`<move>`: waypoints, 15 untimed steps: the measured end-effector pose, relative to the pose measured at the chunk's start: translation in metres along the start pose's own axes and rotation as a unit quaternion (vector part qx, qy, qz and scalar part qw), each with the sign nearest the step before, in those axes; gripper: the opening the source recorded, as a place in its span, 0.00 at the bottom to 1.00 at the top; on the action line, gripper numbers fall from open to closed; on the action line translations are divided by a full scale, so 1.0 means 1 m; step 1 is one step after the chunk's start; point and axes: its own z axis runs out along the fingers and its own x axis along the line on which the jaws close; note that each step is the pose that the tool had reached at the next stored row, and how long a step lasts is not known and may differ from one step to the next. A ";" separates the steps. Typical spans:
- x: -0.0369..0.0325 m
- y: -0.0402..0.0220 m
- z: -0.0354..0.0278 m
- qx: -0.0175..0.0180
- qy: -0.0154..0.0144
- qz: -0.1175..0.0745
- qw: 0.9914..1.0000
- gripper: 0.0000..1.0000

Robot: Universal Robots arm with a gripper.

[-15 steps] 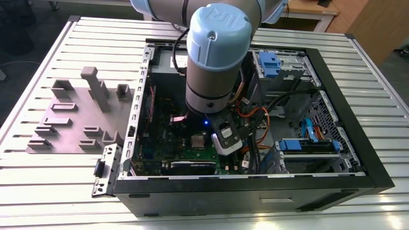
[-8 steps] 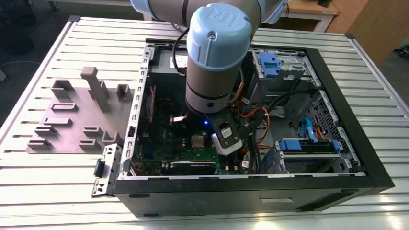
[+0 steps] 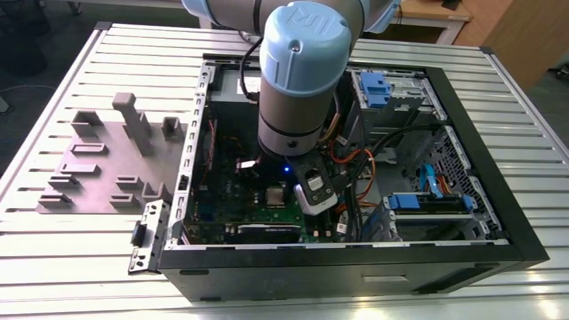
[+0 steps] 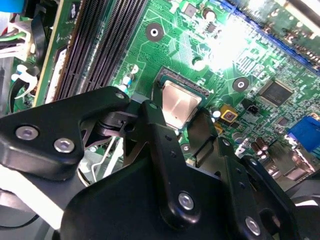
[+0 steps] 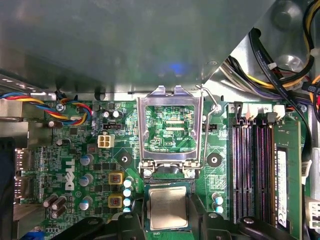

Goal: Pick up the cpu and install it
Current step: 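Place the cpu into insertion slot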

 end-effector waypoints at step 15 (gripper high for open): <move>0.0000 0.0001 -0.0010 -0.002 0.000 0.000 1.000 0.53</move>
